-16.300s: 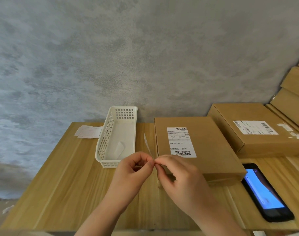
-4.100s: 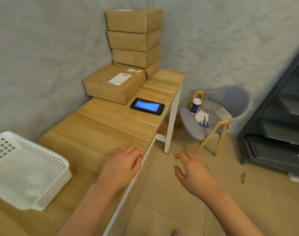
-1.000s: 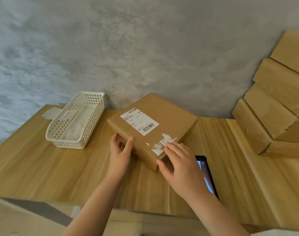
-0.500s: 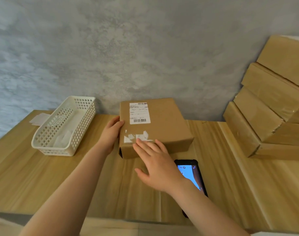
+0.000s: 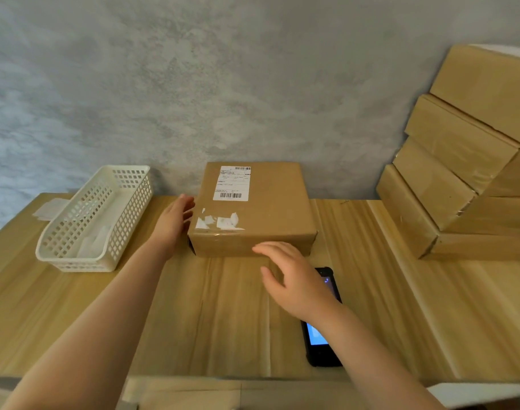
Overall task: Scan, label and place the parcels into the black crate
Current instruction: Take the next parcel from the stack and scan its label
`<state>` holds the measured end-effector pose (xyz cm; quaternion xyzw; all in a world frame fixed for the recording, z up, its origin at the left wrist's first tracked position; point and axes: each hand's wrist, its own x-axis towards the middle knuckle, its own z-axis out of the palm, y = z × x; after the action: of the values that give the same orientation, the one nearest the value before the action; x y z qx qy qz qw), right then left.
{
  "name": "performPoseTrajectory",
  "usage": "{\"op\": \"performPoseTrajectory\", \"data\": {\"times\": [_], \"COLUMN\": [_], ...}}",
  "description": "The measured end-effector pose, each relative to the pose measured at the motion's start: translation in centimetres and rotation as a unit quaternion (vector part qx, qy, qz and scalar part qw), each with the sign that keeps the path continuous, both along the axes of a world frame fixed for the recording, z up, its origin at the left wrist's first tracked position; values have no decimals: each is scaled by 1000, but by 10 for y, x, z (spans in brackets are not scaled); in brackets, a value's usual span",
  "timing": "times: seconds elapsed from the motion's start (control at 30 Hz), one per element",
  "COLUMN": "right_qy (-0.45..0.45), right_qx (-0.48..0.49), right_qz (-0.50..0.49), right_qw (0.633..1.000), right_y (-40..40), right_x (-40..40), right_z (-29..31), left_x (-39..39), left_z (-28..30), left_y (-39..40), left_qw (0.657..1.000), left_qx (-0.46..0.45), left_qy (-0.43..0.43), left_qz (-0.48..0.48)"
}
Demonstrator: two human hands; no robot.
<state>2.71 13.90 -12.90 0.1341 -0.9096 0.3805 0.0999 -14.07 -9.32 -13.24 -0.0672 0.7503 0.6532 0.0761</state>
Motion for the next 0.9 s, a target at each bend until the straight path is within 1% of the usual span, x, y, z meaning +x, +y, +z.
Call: {"op": "performPoseTrajectory", "data": {"times": [0.1,0.23,0.3,0.33,0.47,0.57,0.63,0.7,0.9], "right_qy": [-6,-84,-102,-113,-202,-205,-204,-206,-194], "right_qx": [18,72,83,89,136,188,212,209,154], "right_qz": [-95,-218,-249,-256,-253,-253,-259,-262,-281], "right_qw": [995,970,960,956,936,927,920,919,927], "right_y": [26,55,62,63,57,45,38,36,50], "right_x": [23,48,57,61,71,76,78,80,81], "right_z": [-7,-17,-20,-20,-18,-13,-12,-14,-14], "left_x": [27,56,64,67,73,70,72,75,81], "left_z": [-7,-20,-21,-21,-21,-28,-27,-24,-17], "left_y": [-5,-8,-6,-3,-1,-4,-4,-3,2], "left_qw": [1000,997,996,995,993,992,991,988,985], "left_qx": [-8,-45,-55,-59,-81,-76,-92,-104,-107], "left_qy": [28,67,72,74,84,100,99,107,129], "left_qz": [11,4,8,10,3,-18,-18,-23,-34]}}
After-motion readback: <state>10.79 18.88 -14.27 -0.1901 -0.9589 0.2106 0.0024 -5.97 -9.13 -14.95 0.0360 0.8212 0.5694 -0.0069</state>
